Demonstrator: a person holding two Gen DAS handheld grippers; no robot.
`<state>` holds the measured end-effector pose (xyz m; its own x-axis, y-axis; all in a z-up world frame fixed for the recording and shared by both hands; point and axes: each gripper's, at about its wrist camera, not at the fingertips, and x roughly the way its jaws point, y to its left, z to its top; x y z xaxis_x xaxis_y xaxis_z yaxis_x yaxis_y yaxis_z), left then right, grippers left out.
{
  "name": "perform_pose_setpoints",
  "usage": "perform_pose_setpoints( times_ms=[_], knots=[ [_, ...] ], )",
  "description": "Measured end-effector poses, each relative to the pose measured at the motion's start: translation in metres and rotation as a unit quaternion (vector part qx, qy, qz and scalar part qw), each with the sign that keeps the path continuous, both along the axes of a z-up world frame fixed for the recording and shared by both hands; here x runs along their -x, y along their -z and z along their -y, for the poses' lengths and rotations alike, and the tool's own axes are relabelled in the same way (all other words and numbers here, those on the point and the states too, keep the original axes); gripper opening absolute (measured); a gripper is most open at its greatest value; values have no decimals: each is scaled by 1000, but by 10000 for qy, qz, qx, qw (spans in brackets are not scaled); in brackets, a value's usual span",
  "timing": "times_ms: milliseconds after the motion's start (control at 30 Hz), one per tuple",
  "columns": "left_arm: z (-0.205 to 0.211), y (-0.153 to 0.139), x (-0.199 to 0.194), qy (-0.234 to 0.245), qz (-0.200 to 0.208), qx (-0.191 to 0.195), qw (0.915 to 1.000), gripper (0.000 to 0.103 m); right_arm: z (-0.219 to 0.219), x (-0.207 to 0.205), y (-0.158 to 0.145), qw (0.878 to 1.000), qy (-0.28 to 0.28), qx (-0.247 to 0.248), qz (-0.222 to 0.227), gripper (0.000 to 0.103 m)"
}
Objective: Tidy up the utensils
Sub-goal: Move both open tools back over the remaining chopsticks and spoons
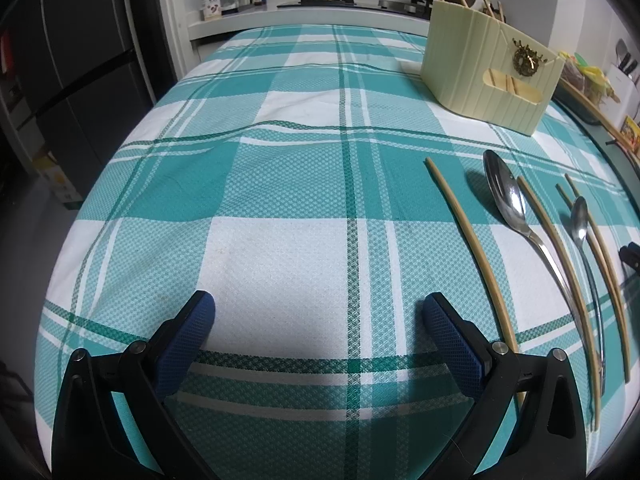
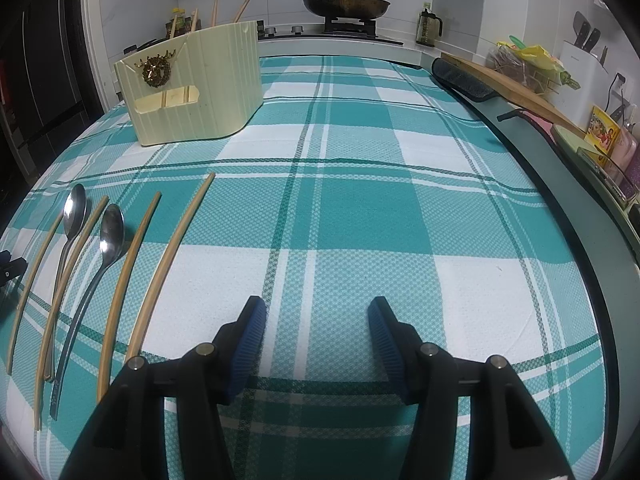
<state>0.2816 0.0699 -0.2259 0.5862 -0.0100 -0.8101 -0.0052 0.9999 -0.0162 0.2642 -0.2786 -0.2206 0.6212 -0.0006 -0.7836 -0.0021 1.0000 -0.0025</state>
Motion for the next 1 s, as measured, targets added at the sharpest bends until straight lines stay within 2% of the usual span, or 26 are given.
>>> perform_pose_setpoints(
  times_ms=[400, 433, 533, 600, 833, 933, 1000],
  knots=[
    [-2, -2, 1, 31, -3, 76, 10000, 103, 0, 0, 0, 10000, 2, 0, 0, 56],
    [-3, -4, 2, -1, 11, 155, 9999, 103, 0, 0, 0, 10000, 2, 1, 0, 56],
    [-1, -15, 10, 38, 83, 842, 9964, 103, 0, 0, 0, 10000, 4, -1, 0, 56],
    [10, -20, 12, 173, 99, 1044, 9943, 103, 0, 0, 0, 10000, 4, 1, -1, 56],
    [58, -13, 8, 394, -87, 596, 9974, 102, 0, 2, -3, 9999, 34, -113, 39, 56],
    [71, -8, 13, 408, -82, 202, 9989, 102, -4, 11, -14, 9954, -46, -950, 130, 56],
    [76, -5, 13, 373, -111, -67, 9992, 102, -21, 10, -18, 9926, -328, -1172, 7, 56]
  ],
)
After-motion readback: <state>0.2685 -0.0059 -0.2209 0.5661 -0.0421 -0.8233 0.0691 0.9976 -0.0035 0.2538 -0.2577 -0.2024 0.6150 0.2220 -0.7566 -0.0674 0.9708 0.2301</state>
